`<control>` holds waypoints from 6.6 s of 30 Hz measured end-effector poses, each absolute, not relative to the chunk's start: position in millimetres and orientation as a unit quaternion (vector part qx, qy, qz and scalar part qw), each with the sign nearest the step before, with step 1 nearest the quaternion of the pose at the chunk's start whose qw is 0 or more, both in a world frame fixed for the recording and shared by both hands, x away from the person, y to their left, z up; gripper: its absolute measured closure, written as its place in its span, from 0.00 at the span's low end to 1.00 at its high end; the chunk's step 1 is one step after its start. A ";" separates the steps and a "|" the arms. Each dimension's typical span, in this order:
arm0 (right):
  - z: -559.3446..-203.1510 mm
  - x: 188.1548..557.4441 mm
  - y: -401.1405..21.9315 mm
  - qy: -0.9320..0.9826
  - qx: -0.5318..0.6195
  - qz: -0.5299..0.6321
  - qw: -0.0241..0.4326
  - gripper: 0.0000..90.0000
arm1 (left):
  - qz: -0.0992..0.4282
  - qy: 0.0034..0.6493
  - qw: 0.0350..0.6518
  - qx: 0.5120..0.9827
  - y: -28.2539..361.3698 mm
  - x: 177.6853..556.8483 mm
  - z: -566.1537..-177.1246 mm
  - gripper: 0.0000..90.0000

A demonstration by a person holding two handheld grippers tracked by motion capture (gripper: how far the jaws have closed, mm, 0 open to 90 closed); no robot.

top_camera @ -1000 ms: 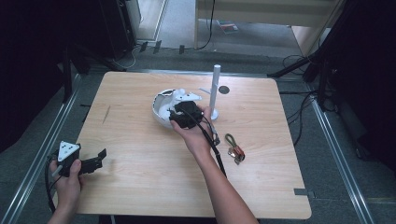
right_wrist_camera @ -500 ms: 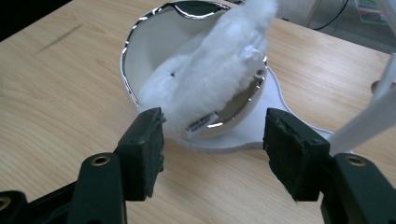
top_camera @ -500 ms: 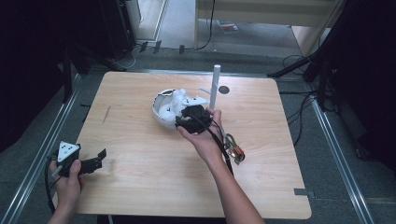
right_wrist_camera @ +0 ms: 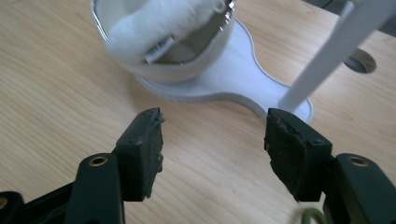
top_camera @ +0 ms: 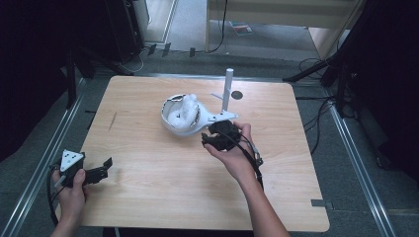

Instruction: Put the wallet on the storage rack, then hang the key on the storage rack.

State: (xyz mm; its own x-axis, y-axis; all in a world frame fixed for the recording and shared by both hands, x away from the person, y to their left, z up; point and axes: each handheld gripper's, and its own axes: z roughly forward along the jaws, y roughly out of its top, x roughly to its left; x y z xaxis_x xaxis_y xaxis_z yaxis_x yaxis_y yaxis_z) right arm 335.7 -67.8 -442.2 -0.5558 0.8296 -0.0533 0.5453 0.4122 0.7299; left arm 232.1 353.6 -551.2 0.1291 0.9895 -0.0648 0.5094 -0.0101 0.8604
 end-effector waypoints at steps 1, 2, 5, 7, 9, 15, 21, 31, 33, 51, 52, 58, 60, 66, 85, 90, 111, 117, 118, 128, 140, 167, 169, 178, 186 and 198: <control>-443.6 335.1 -72.8 0.815 0.424 0.336 0.209 0.42 | 0.306 0.585 0.391 0.642 353.4 232.0 -551.1 0.00; -444.6 334.7 -76.8 0.815 0.426 0.333 0.209 0.42 | 0.307 0.584 0.390 0.642 353.2 231.9 -551.1 0.00; -447.9 333.8 -88.3 0.814 0.434 0.325 0.207 0.42 | 0.306 0.584 0.388 0.644 353.4 232.2 -551.0 0.00; -450.0 333.1 -94.9 0.815 0.438 0.319 0.206 0.42 | 0.307 0.584 0.389 0.643 353.4 232.0 -551.0 0.00; -451.6 332.6 -101.0 0.815 0.441 0.312 0.209 0.42 | 0.308 0.584 0.390 0.642 353.4 231.8 -551.1 0.00; -458.3 333.0 -117.4 0.815 0.453 0.293 0.213 0.41 | 0.307 0.585 0.388 0.642 353.4 231.3 -551.0 0.00; -466.8 334.4 -131.7 0.816 0.464 0.272 0.212 0.41 | 0.308 0.585 0.389 0.642 353.2 231.1 -551.1 0.00; -486.7 338.2 -161.9 0.813 0.496 0.231 0.199 0.42 | 0.306 0.585 0.385 0.644 352.2 231.9 -551.3 0.00; -489.4 338.0 -165.5 0.813 0.499 0.223 0.199 0.43 | 0.306 0.585 0.385 0.644 352.4 232.0 -551.2 0.00; -508.3 332.1 -181.2 0.824 0.524 0.176 0.124 0.69 | 0.303 0.584 0.383 0.648 352.7 232.1 -551.0 0.00; -507.9 331.6 -180.4 0.823 0.525 0.173 0.126 0.73 | 0.303 0.584 0.384 0.648 352.7 232.2 -551.0 0.00; -504.2 329.3 -179.5 0.819 0.524 0.185 0.140 0.76 | 0.303 0.584 0.385 0.648 352.8 232.3 -551.1 0.00; -500.7 328.7 -180.2 0.814 0.527 0.198 0.146 0.76 | 0.303 0.584 0.385 0.648 352.8 232.3 -551.1 0.00; -486.6 322.6 -176.5 0.796 0.522 0.253 0.173 0.76 | 0.303 0.584 0.384 0.648 352.8 232.3 -551.1 0.00; -456.5 304.7 -158.5 0.735 0.486 0.398 0.254 0.76 | 0.304 0.584 0.384 0.648 352.7 232.4 -551.2 0.00; -452.3 302.0 -154.3 0.717 0.475 0.431 0.273 0.76 | 0.304 0.584 0.384 0.648 352.7 232.3 -551.2 0.00; -429.4 310.8 -125.4 0.660 0.441 0.493 0.357 0.76 | 0.305 0.585 0.385 0.646 352.6 232.3 -551.2 0.00; -425.2 320.6 -121.2 0.660 0.447 0.486 0.358 0.76 | 0.304 0.584 0.386 0.646 352.8 232.4 -551.2 0.00; -425.1 322.0 -120.3 0.659 0.450 0.486 0.357 0.76 | 0.304 0.584 0.385 0.647 352.9 232.3 -551.2 0.00; -432.0 337.0 -111.5 0.671 0.456 0.470 0.347 0.76 | 0.304 0.584 0.386 0.646 352.8 232.3 -551.2 0.00; -441.8 347.9 -108.1 0.679 0.466 0.457 0.336 0.76 | 0.303 0.584 0.385 0.647 352.9 232.2 -551.2 0.00; -449.9 359.8 -106.3 0.691 0.467 0.449 0.321 0.51 | 0.303 0.584 0.385 0.647 353.2 232.5 -551.3 0.00; -448.7 358.6 -107.2 0.694 0.465 0.451 0.315 0.46 | 0.302 0.584 0.384 0.648 353.1 232.7 -551.2 0.00; -448.9 354.7 -115.8 0.703 0.468 0.456 0.280 0.14 | 0.301 0.586 0.384 0.647 352.8 233.1 -551.4 0.00; -449.3 348.2 -130.4 0.691 0.481 0.469 0.268 0.00 | 0.301 0.586 0.384 0.647 353.1 233.0 -551.3 0.00; -468.7 330.3 -160.0 0.687 0.497 0.456 0.270 0.00 | 0.301 0.586 0.383 0.647 352.3 233.4 -551.4 0.00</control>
